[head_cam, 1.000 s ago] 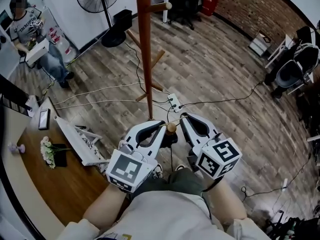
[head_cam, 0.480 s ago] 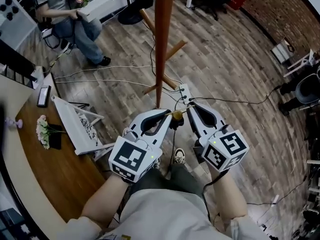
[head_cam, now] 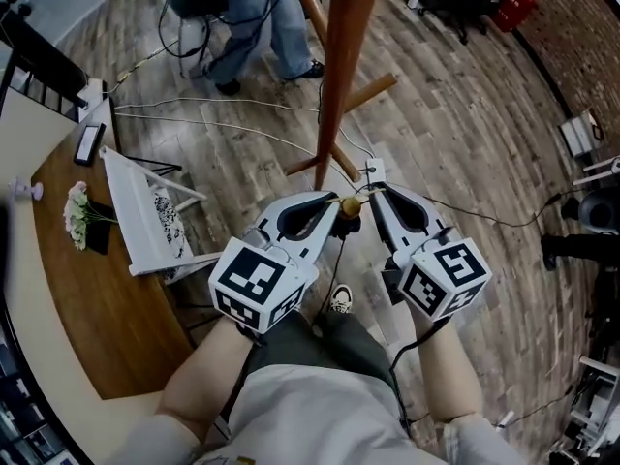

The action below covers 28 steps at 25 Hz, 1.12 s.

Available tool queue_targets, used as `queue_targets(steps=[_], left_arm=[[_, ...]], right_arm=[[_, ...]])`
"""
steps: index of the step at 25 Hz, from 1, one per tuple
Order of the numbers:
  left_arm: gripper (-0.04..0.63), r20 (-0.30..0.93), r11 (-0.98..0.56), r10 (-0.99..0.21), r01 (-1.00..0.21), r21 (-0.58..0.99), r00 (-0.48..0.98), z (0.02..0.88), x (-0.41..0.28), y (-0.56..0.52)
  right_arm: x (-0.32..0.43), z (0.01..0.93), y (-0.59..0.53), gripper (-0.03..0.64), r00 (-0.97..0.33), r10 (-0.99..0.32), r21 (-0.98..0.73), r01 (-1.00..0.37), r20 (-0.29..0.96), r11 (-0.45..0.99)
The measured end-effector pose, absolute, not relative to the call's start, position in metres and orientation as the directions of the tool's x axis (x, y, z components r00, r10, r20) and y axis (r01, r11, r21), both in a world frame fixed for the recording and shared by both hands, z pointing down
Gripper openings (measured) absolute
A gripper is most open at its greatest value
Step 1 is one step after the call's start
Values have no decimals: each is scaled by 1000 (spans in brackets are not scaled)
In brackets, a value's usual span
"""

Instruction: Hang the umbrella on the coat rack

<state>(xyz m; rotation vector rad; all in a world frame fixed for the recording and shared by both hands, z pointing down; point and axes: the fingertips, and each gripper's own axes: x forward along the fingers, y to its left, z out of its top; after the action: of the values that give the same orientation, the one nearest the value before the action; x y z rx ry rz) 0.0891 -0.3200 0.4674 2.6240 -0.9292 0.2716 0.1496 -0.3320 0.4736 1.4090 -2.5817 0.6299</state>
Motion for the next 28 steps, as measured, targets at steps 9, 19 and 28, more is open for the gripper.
queue_targets(steps=[9,19,28], left_arm=[[0,309,-693,-587,-662,287,748,498,98,-350],[0,338,-648,-563,-656,386,755,545,97,-372],[2,358,-630,-582,-683,370,731,568,99,-383]], right_arm=[[157,503,-368,9,-576,-755,-340,-810,311,478],[149,550,-387,9,-592,-719,-347,-803,363,485],[124,576,-397,14,-623,-695,-336,-781,359,526]])
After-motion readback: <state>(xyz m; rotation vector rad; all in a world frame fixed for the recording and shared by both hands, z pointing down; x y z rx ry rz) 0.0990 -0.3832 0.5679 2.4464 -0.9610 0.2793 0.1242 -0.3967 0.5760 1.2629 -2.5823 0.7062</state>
